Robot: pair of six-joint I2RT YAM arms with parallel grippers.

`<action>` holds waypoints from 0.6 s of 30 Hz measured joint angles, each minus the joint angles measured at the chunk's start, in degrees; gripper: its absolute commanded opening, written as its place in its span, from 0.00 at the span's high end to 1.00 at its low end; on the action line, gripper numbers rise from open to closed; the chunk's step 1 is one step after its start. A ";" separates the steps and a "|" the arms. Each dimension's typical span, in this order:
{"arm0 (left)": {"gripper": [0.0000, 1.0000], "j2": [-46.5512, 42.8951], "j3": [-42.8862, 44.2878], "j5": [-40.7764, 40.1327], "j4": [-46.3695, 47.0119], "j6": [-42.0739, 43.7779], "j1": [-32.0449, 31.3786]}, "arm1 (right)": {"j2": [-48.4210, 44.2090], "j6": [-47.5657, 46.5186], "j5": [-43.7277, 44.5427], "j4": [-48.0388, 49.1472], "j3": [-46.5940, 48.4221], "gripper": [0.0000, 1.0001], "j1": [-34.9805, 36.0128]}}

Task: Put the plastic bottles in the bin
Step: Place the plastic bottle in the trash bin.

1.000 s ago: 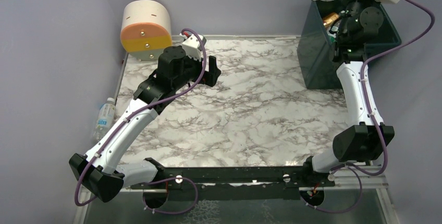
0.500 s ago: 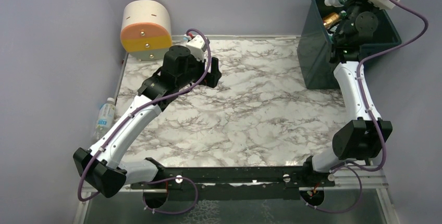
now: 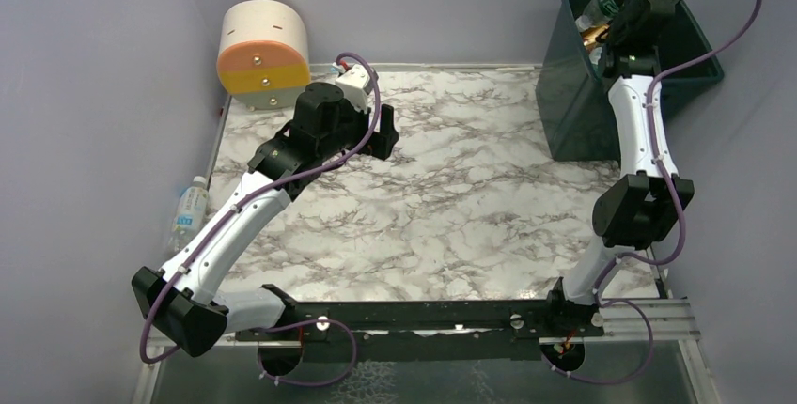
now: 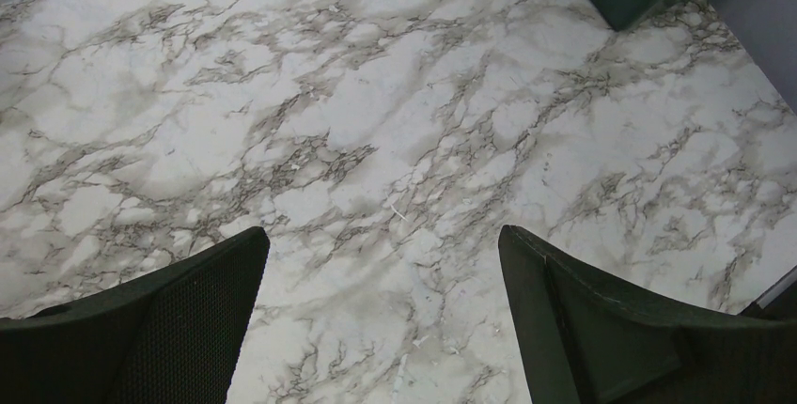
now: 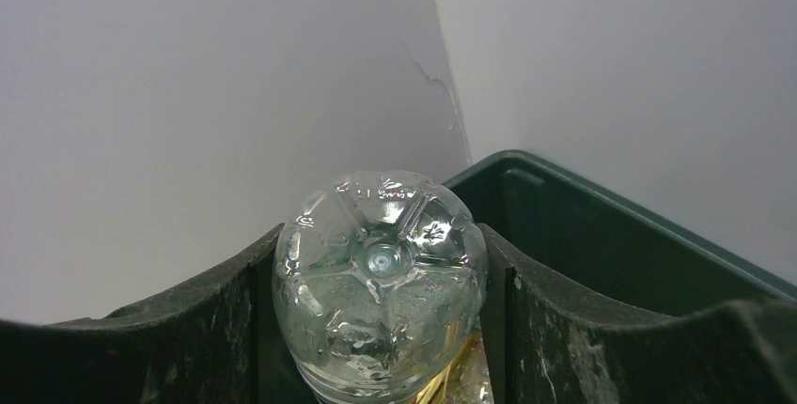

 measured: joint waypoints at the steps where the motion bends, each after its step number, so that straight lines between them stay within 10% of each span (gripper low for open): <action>1: 0.01 0.00 0.00 0.00 -0.02 -0.02 0.00 | 0.00 0.09 -0.31 -1.46 0.46 0.40 0.00; 10: 0.01 0.00 0.00 -0.02 -0.26 -0.02 0.00 | -0.02 1.68 -2.75 -6.01 1.57 0.01 0.00; 18: 0.01 0.42 0.20 -2.51 -2.45 -0.85 0.79 | -2.01 3.41 -5.18 -11.30 1.57 0.01 0.00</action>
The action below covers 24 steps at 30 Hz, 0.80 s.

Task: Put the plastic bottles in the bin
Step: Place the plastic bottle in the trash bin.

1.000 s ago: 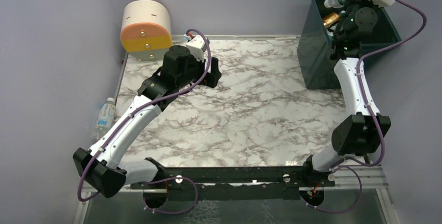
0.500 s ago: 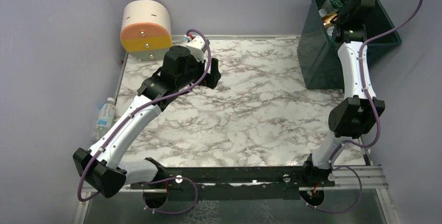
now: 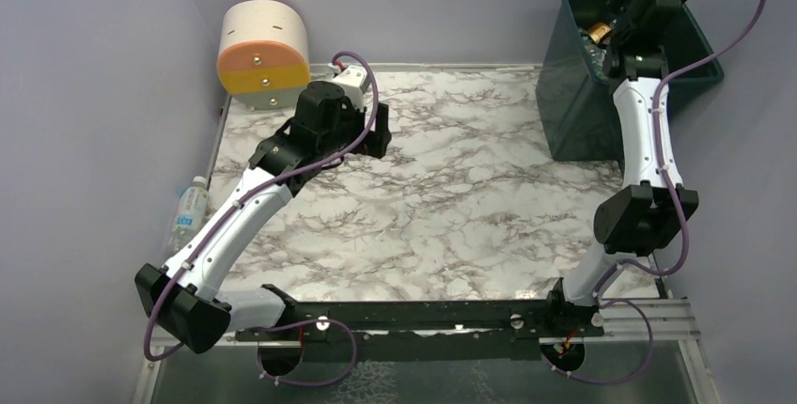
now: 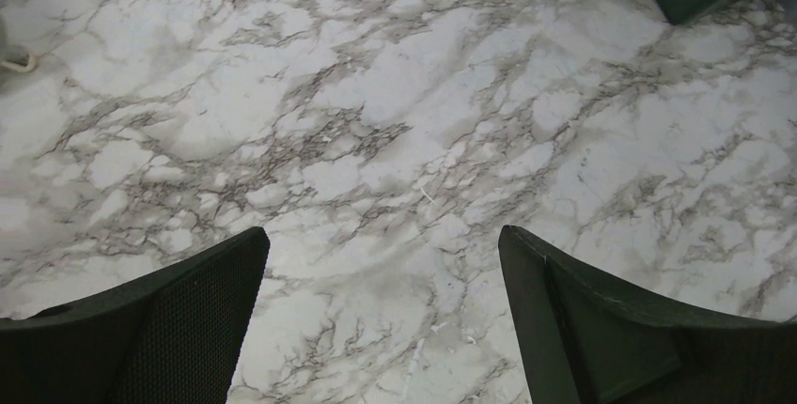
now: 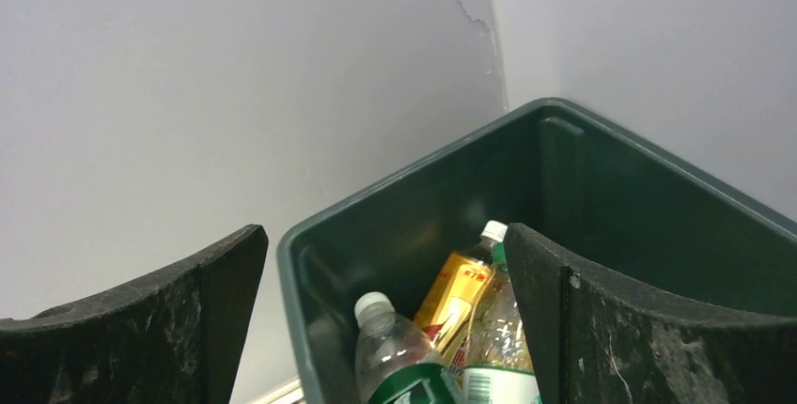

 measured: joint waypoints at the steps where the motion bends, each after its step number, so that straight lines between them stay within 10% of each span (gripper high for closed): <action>1: 0.01 0.57 0.35 -0.59 -0.68 -0.37 0.61 | -0.63 0.33 -0.63 -0.96 0.00 0.01 0.00; 11: 0.01 6.43 3.56 -10.03 -10.36 -8.87 12.13 | -13.68 3.54 -12.15 -14.47 1.07 0.00 3.26; 24: 0.01 8.13 2.14 -26.73 -19.30 -12.28 19.65 | -20.15 2.03 -17.99 -18.34 -15.04 0.01 34.47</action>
